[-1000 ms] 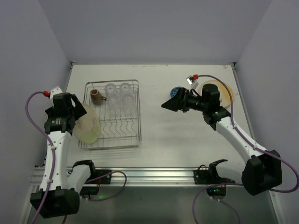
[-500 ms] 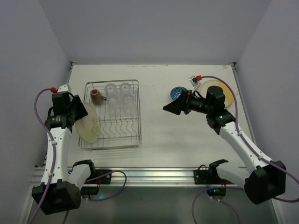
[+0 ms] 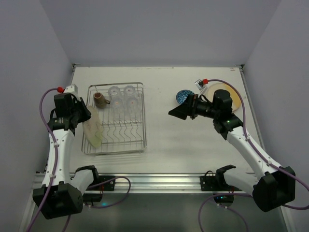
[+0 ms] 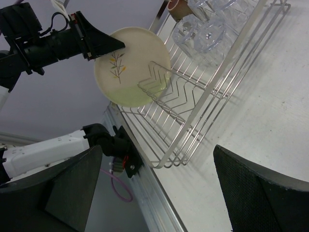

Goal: Unload the mixed dishes from the dish rack

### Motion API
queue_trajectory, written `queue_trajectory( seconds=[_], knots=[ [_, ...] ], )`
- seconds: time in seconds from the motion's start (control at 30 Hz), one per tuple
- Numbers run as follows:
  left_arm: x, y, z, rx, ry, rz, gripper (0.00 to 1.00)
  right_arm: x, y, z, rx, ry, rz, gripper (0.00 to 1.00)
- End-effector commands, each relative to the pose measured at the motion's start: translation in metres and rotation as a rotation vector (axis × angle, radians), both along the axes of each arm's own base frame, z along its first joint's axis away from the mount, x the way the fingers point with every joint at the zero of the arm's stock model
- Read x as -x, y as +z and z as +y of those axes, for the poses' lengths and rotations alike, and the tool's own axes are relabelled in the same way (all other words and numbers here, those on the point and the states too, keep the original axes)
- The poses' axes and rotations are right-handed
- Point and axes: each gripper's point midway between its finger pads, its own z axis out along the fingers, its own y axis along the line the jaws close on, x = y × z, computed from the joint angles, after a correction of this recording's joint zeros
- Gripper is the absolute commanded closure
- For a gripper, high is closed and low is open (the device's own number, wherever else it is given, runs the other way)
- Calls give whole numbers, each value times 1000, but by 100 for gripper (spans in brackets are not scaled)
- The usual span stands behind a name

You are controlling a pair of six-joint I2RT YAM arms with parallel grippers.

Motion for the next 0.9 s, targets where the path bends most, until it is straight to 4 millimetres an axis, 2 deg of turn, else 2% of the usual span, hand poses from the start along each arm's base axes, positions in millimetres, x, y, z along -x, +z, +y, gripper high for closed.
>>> queue_trajectory(
  seconds=[0.0, 0.07, 0.17, 0.37, 0.5, 0.57, 0.6, 0.67, 0.7, 0.87],
  knots=[
    [-10, 10, -9, 21, -73, -30, 75, 7, 13, 1, -12, 21, -40, 1],
    [-14, 11, -8, 15, -82, -26, 88, 7, 14, 1, -14, 22, -38, 1],
    [-20, 10, -8, 14, -90, -13, 100, 9, 17, 2, -21, 31, -36, 1],
    [-25, 7, -12, 20, -132, -2, 100, 11, 17, 1, -21, 33, -36, 1],
    [-32, 15, -27, 4, -251, -34, 100, 13, 18, 3, -37, 49, -28, 1],
    [-38, 13, -31, -32, -291, -19, 100, 13, 19, 4, -47, 51, -20, 1],
    [-42, 18, -29, -102, -292, -20, 100, 14, 18, 5, -50, 56, -15, 1],
    [-47, 18, -24, -150, -280, -6, 100, 15, 18, 6, -50, 59, -14, 1],
    [-51, 25, -20, -167, -270, -14, 100, 16, 18, 5, -50, 58, -14, 1],
    [-60, 30, -17, -178, -256, -17, 100, 17, 15, 3, -39, 45, -19, 1]
  ],
)
